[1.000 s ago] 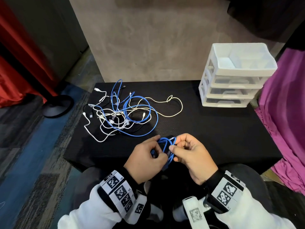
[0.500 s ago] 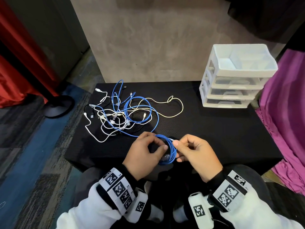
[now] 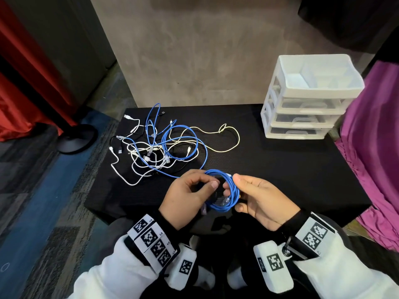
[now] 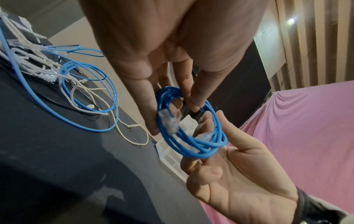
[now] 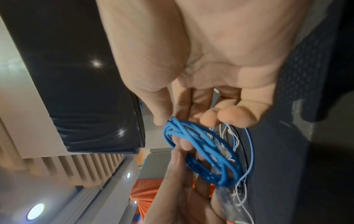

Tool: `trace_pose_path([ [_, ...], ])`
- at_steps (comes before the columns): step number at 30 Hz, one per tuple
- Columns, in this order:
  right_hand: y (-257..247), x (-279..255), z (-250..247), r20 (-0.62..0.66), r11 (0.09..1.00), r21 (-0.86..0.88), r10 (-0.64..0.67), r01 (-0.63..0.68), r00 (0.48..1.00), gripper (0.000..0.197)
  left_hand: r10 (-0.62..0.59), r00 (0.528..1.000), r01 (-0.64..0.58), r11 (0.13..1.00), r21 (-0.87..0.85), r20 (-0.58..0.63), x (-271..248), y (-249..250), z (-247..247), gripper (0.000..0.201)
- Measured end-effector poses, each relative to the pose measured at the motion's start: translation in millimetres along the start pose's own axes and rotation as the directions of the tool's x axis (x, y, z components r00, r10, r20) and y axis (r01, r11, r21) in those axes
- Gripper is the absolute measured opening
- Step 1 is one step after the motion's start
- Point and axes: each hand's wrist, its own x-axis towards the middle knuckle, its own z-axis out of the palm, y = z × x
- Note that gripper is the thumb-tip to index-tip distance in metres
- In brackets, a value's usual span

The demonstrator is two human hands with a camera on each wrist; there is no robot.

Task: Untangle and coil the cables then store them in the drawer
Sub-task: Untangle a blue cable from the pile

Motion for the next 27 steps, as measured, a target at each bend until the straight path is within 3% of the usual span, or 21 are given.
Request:
trace_pose_path([
  [4,-0.3,0.0,-0.4,0.019,1.000,0.016,0.003,-0.003,1.000,0.030,-0.012,1.000,0.013,0.999,-0.043,0.018,3.7,-0.5,-1.6,0.008],
  [8,-1.3,2.0,-3.9,0.038,0.995,0.095,-0.022,0.019,0.999,0.024,-0.089,0.988,0.106,0.985,-0.138,0.129,1.7,3.4,-6.0,0.031],
  [11,4.2,8.2,-8.4,-0.040,0.982,0.185,-0.021,0.028,0.999,0.030,-0.187,0.974,0.219,0.930,-0.297,0.132,1.9,8.9,-9.3,0.032],
  [13,9.2,13.1,-12.5,-0.069,0.987,0.158,-0.021,0.032,0.997,0.038,-0.242,0.963,0.270,0.893,-0.359,0.123,3.5,7.1,-9.6,0.031],
  [16,14.8,20.8,-16.8,-0.106,0.998,0.002,-0.069,0.069,0.992,0.029,-0.296,0.949,0.315,0.883,-0.347,0.109,6.5,-2.8,-7.1,0.031],
  [18,14.2,30.4,-21.3,-0.171,0.990,-0.110,-0.108,0.090,0.979,0.022,-0.306,0.949,0.317,0.914,-0.254,0.082,13.7,-15.3,-8.8,0.027],
  [20,11.2,42.7,-29.2,-0.250,0.987,-0.137,-0.122,0.090,0.961,0.019,-0.257,0.967,0.256,0.965,0.055,0.004,29.1,-34.4,-17.9,0.020],
  [21,9.2,48.7,-34.3,-0.293,0.987,-0.135,-0.119,0.082,0.949,0.018,-0.213,0.977,0.212,0.941,0.263,-0.023,37.8,-41.9,-25.4,0.017],
  [23,4.7,58.8,-43.6,-0.365,0.989,-0.133,-0.106,0.061,0.925,0.018,-0.178,0.983,0.168,0.807,0.566,-0.038,53.4,-54.0,-40.2,0.020],
  [27,7.4,70.0,-63.3,-0.455,0.995,-0.101,-0.049,0.004,0.889,0.015,-0.254,0.966,0.206,0.662,0.721,-0.043,65.1,-70.4,-49.2,0.035],
])
